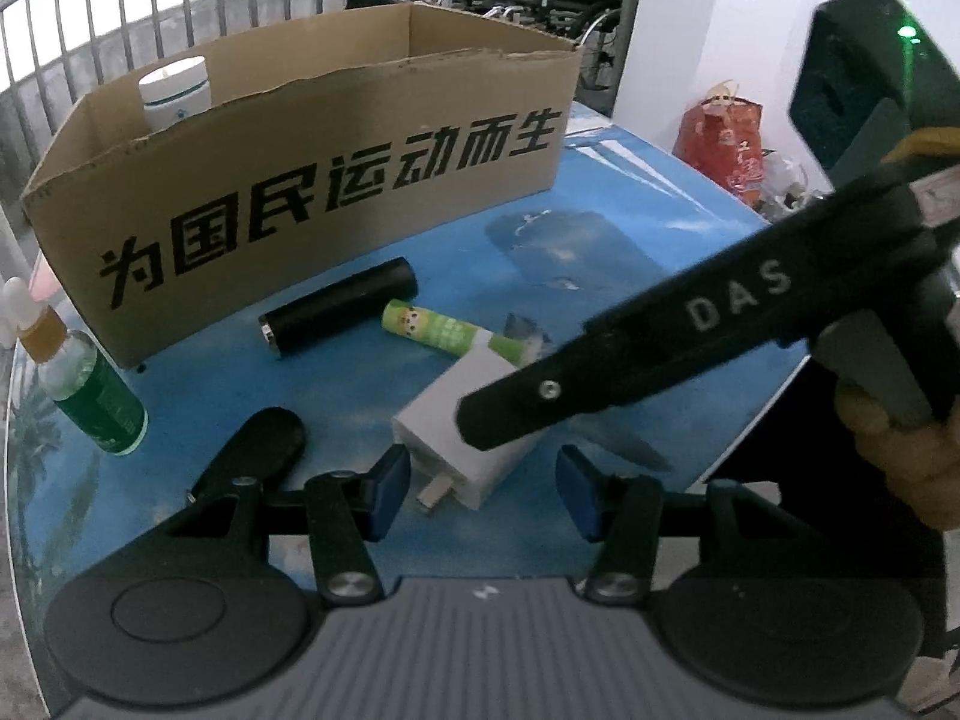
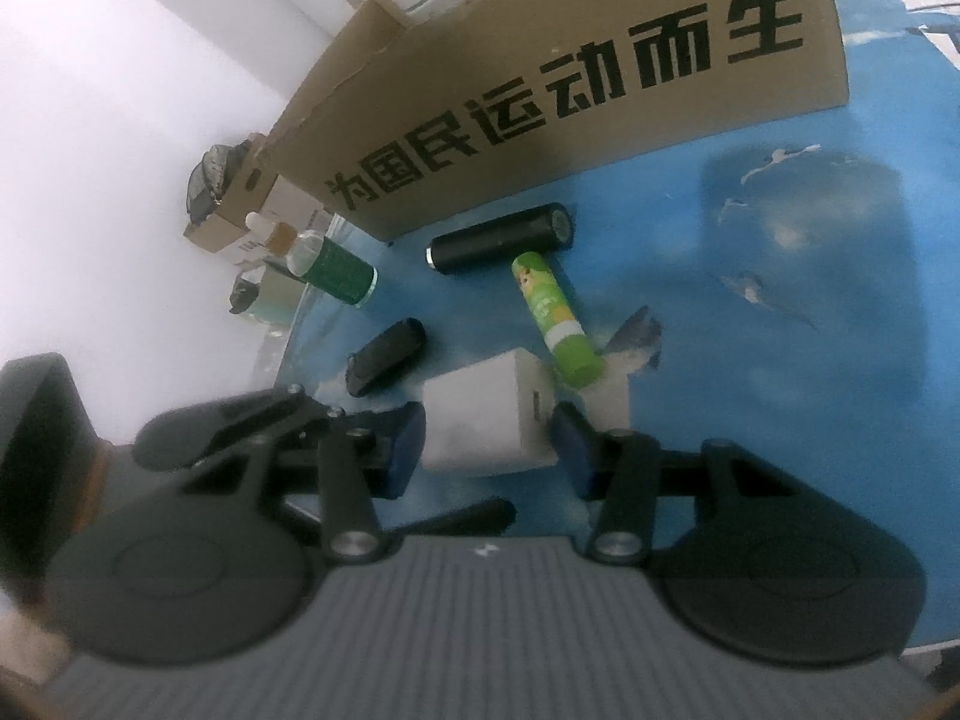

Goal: Organize rigid objects
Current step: 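Close the right tool on the white charger block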

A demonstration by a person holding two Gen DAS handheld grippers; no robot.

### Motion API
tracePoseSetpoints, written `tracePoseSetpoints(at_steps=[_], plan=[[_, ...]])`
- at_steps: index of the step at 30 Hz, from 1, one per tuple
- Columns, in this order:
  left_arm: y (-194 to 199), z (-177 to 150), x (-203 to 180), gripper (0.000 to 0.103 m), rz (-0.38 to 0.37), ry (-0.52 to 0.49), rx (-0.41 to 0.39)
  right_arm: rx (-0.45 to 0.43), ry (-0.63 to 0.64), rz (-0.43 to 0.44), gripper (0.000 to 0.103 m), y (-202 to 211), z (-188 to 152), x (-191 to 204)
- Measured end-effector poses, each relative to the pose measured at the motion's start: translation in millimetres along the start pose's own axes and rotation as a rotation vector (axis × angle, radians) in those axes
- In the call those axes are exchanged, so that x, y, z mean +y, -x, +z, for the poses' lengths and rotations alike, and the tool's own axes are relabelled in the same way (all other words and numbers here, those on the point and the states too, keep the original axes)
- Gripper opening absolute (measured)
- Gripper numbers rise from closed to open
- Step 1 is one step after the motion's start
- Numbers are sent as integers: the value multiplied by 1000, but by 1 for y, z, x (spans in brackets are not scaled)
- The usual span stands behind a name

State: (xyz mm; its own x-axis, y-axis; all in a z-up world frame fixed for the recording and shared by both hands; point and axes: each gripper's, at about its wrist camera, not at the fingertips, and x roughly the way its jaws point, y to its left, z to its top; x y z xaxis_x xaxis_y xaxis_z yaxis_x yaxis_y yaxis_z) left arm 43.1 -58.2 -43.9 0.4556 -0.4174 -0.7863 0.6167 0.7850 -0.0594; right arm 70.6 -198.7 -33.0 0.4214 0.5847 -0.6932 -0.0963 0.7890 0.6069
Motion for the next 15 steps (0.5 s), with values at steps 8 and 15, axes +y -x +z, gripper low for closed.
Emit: tracePoseSetpoints(at_steps=[8, 15], plan=[[-7, 2, 2, 54, 9, 1, 5, -9, 16, -7, 47, -1, -2, 0], [-9, 2, 1, 49, 29, 13, 4, -15, 61, -26, 46, -4, -5, 8]])
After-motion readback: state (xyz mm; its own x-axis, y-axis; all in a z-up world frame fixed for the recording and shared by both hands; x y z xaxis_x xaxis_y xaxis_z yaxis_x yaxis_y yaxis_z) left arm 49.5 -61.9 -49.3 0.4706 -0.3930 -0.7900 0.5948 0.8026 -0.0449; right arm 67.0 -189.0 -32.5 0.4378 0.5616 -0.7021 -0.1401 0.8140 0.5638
